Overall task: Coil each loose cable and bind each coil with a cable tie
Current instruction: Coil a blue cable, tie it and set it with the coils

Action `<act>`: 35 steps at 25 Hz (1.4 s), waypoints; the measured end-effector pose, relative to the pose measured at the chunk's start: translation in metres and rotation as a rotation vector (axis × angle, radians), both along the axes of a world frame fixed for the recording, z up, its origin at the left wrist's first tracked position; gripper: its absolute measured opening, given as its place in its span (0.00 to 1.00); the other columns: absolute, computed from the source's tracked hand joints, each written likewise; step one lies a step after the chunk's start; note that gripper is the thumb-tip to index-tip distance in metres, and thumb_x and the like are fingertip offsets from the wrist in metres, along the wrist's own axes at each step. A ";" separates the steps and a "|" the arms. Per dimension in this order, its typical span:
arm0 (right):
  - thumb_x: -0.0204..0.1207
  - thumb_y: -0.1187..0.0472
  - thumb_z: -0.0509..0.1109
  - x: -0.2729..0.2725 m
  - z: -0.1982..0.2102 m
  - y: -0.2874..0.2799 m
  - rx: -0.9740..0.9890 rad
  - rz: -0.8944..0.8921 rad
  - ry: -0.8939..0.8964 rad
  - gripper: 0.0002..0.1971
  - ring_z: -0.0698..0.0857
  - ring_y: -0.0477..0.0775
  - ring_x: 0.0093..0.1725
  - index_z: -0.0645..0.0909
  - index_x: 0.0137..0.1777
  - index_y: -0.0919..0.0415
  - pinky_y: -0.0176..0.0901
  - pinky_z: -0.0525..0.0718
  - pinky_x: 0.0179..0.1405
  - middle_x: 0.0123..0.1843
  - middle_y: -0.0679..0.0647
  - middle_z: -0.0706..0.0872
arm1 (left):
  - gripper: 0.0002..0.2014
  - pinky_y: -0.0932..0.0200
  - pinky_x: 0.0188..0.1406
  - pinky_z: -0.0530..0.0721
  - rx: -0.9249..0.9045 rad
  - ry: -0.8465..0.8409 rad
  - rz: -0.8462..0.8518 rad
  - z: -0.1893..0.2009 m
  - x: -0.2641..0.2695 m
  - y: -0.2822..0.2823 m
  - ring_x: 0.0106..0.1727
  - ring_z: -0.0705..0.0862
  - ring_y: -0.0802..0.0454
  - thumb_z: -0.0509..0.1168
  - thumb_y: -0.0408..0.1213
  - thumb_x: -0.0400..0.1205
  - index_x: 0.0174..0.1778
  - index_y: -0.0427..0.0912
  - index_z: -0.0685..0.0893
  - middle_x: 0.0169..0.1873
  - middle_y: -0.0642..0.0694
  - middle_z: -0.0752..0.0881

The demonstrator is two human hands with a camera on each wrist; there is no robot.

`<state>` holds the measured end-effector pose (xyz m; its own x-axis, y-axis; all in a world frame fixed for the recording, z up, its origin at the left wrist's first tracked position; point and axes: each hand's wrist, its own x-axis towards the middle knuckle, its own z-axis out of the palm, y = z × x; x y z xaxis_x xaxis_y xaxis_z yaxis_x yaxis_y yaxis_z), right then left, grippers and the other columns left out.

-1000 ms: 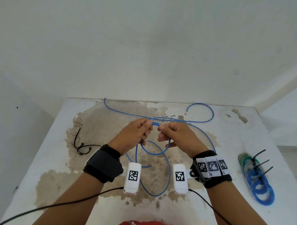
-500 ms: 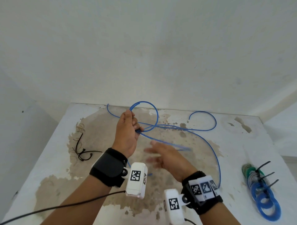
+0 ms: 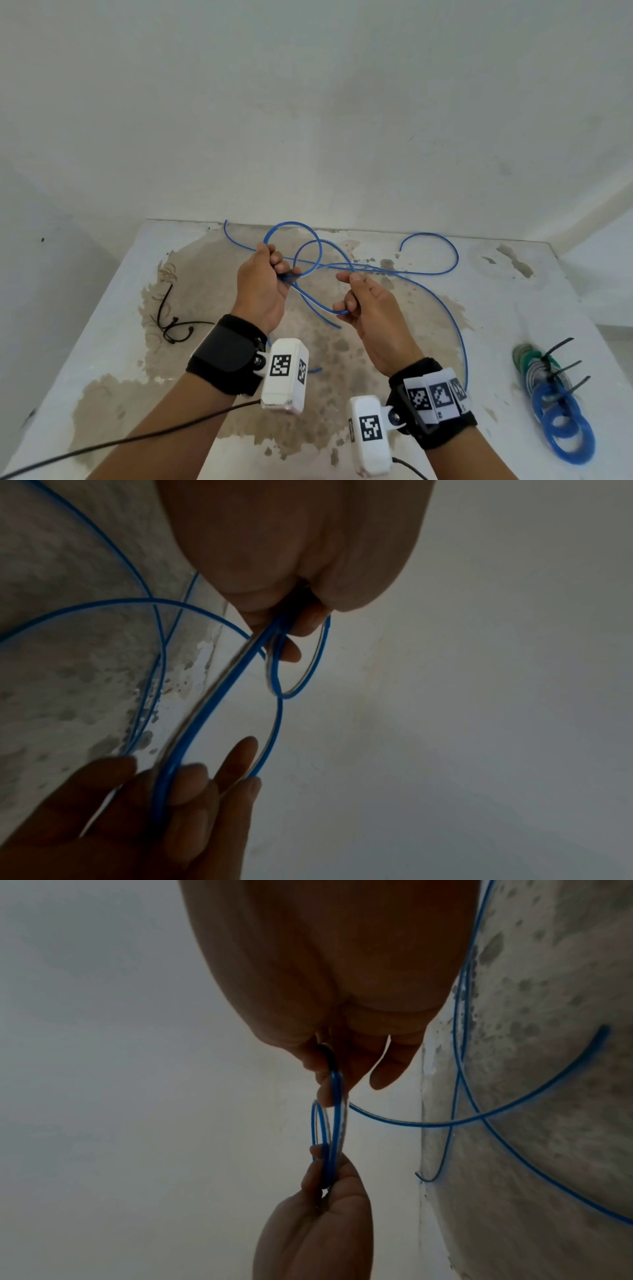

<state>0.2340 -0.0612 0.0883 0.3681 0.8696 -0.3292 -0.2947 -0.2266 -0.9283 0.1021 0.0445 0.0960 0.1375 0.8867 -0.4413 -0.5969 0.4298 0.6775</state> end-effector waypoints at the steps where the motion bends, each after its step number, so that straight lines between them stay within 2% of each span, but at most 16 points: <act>1: 0.91 0.56 0.58 0.002 0.000 -0.001 0.006 0.013 -0.024 0.14 0.87 0.47 0.35 0.86 0.59 0.57 0.40 0.83 0.45 0.28 0.48 0.73 | 0.15 0.59 0.29 0.86 -0.001 -0.004 0.007 0.001 -0.001 0.001 0.21 0.69 0.58 0.50 0.42 0.94 0.45 0.42 0.75 0.25 0.53 0.70; 6: 0.91 0.56 0.59 0.016 0.012 -0.003 -0.021 0.099 -0.085 0.14 0.88 0.47 0.36 0.87 0.59 0.57 0.40 0.81 0.42 0.27 0.47 0.76 | 0.15 0.59 0.30 0.86 -0.019 -0.042 0.018 0.001 -0.008 0.008 0.20 0.68 0.58 0.49 0.40 0.94 0.44 0.43 0.75 0.24 0.54 0.71; 8: 0.91 0.55 0.59 0.020 0.017 -0.002 -0.025 0.090 -0.120 0.14 0.88 0.46 0.34 0.87 0.59 0.56 0.40 0.80 0.40 0.27 0.47 0.76 | 0.15 0.60 0.27 0.82 0.004 -0.009 -0.073 0.004 -0.011 0.006 0.20 0.66 0.59 0.50 0.40 0.93 0.44 0.43 0.76 0.23 0.55 0.69; 11: 0.90 0.54 0.60 0.026 0.022 0.003 -0.004 0.037 -0.134 0.13 0.86 0.46 0.33 0.88 0.59 0.53 0.42 0.80 0.38 0.31 0.46 0.79 | 0.14 0.62 0.22 0.74 0.098 0.214 -0.393 0.010 -0.012 -0.005 0.20 0.62 0.59 0.52 0.41 0.93 0.44 0.43 0.77 0.24 0.54 0.65; 13: 0.89 0.52 0.62 0.029 0.026 0.005 0.004 0.045 -0.176 0.13 0.87 0.47 0.37 0.89 0.60 0.50 0.42 0.83 0.40 0.38 0.45 0.82 | 0.14 0.63 0.24 0.71 0.198 0.368 -0.552 0.012 -0.012 -0.014 0.22 0.60 0.59 0.52 0.42 0.93 0.45 0.42 0.77 0.25 0.54 0.63; 16: 0.89 0.50 0.63 0.030 0.029 0.007 0.006 0.108 -0.249 0.13 0.90 0.47 0.43 0.89 0.61 0.47 0.42 0.85 0.42 0.49 0.47 0.86 | 0.14 0.63 0.24 0.68 0.328 0.530 -0.639 0.014 -0.011 -0.021 0.24 0.59 0.58 0.53 0.43 0.93 0.45 0.42 0.76 0.26 0.54 0.63; 18: 0.89 0.50 0.63 0.029 0.031 0.008 0.009 0.173 -0.294 0.13 0.93 0.48 0.46 0.89 0.62 0.46 0.42 0.86 0.41 0.52 0.48 0.88 | 0.15 0.62 0.24 0.67 0.390 0.624 -0.680 0.015 -0.010 -0.023 0.24 0.61 0.58 0.54 0.44 0.92 0.45 0.41 0.78 0.26 0.54 0.64; 21: 0.90 0.50 0.62 0.029 0.034 0.008 -0.003 0.281 -0.384 0.14 0.92 0.49 0.43 0.88 0.64 0.49 0.38 0.85 0.37 0.48 0.47 0.90 | 0.16 0.60 0.26 0.69 0.422 0.706 -0.748 0.016 -0.008 -0.024 0.25 0.63 0.58 0.54 0.47 0.92 0.46 0.41 0.80 0.26 0.54 0.66; 25: 0.90 0.53 0.62 0.031 0.031 0.007 -0.031 0.366 -0.377 0.12 0.91 0.48 0.40 0.88 0.60 0.50 0.37 0.83 0.35 0.42 0.46 0.89 | 0.17 0.61 0.26 0.72 0.364 0.673 -0.806 0.016 -0.011 -0.027 0.24 0.64 0.59 0.55 0.49 0.91 0.48 0.42 0.82 0.24 0.56 0.65; 27: 0.90 0.54 0.62 0.029 0.026 0.007 -0.038 0.310 -0.305 0.12 0.91 0.49 0.41 0.89 0.58 0.52 0.38 0.84 0.36 0.42 0.47 0.89 | 0.15 0.61 0.25 0.71 0.327 0.602 -0.724 0.013 -0.009 -0.027 0.23 0.62 0.59 0.55 0.47 0.92 0.46 0.41 0.79 0.23 0.57 0.64; 28: 0.90 0.55 0.61 0.028 0.024 0.008 -0.030 0.234 -0.214 0.13 0.91 0.50 0.41 0.88 0.57 0.55 0.39 0.85 0.38 0.41 0.49 0.89 | 0.14 0.62 0.25 0.71 0.272 0.521 -0.616 0.011 -0.008 -0.026 0.21 0.61 0.59 0.55 0.46 0.92 0.45 0.42 0.77 0.22 0.57 0.63; 31: 0.92 0.59 0.57 0.030 0.021 0.005 0.060 0.053 0.184 0.12 0.84 0.50 0.31 0.82 0.54 0.62 0.44 0.88 0.41 0.33 0.52 0.79 | 0.14 0.62 0.24 0.76 0.060 0.227 -0.254 0.007 -0.010 -0.014 0.18 0.61 0.60 0.54 0.45 0.92 0.43 0.45 0.75 0.20 0.56 0.61; 32: 0.92 0.60 0.57 0.030 0.021 0.003 0.075 0.052 0.241 0.12 0.80 0.49 0.27 0.80 0.54 0.62 0.46 0.89 0.42 0.30 0.51 0.76 | 0.14 0.62 0.25 0.79 0.030 0.165 -0.193 0.007 -0.012 -0.009 0.17 0.62 0.59 0.54 0.45 0.92 0.42 0.45 0.74 0.19 0.56 0.62; 35: 0.91 0.61 0.57 0.025 0.017 -0.003 0.065 0.112 0.233 0.11 0.73 0.48 0.23 0.78 0.54 0.64 0.46 0.89 0.42 0.28 0.50 0.69 | 0.15 0.61 0.26 0.83 0.031 0.088 -0.133 0.010 -0.014 0.001 0.18 0.63 0.59 0.53 0.45 0.93 0.41 0.44 0.75 0.19 0.56 0.63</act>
<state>0.2586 -0.0638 0.1055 0.1894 0.9226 -0.3360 -0.4792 -0.2119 -0.8518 0.0886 0.0451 0.1060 0.2163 0.8766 -0.4299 -0.4736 0.4792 0.7389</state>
